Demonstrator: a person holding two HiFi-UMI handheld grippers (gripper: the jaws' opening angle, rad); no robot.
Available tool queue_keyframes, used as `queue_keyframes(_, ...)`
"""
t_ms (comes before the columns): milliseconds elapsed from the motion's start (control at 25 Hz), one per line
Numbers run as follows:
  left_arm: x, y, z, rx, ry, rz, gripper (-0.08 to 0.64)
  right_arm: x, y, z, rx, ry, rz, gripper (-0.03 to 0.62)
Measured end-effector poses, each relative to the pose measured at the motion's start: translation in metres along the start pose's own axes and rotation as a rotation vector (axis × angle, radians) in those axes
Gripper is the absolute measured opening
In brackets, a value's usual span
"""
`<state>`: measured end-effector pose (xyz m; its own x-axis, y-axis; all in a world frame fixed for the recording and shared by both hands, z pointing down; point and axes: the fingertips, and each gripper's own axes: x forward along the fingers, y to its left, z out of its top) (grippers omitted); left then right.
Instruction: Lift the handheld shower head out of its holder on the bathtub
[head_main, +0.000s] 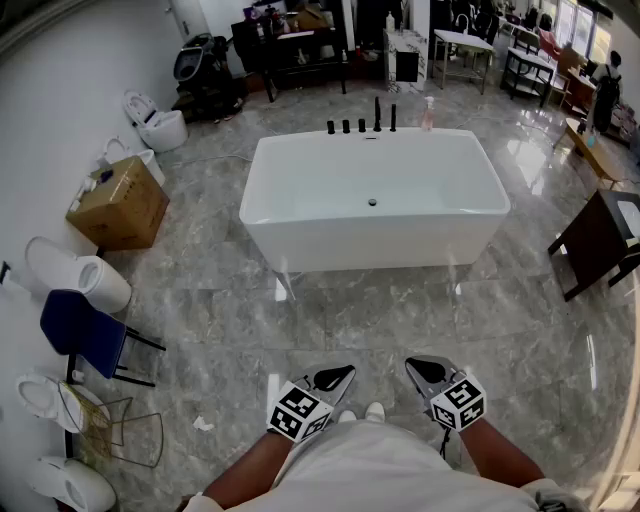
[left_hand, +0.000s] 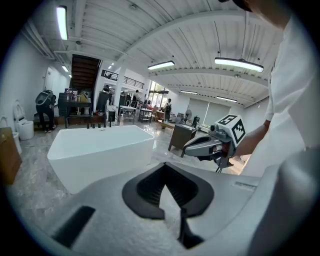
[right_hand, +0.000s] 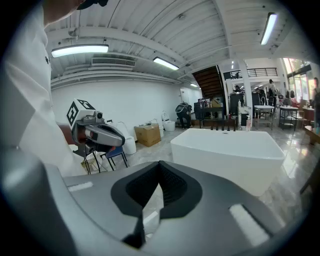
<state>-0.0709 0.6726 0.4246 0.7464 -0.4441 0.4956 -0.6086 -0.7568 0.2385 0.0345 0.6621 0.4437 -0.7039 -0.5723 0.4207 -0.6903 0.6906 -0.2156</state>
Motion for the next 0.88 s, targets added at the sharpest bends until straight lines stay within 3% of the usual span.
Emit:
queue_keyframes(400,0.054,0.006,0.025,0.035,0.003,0.016,0.005,-0.007,-0.065,-0.015,0.024,-0.041,-0.029,0.011)
queue_keyframes(560,0.067,0.009,0.032,0.036,0.018,-0.007,0.005,-0.006,-0.084,-0.003,0.045,-0.098,-0.055,0.014)
queue_keyframes(680,0.080,0.015,0.036,0.037,0.036,-0.026,0.005,-0.005,-0.103,0.002,0.062,-0.120,-0.066,0.151)
queue_keyframes(880,0.108,0.045,0.053,0.045,0.039,-0.059,0.005,0.016,-0.139,0.017,0.065,-0.130,-0.117,0.211)
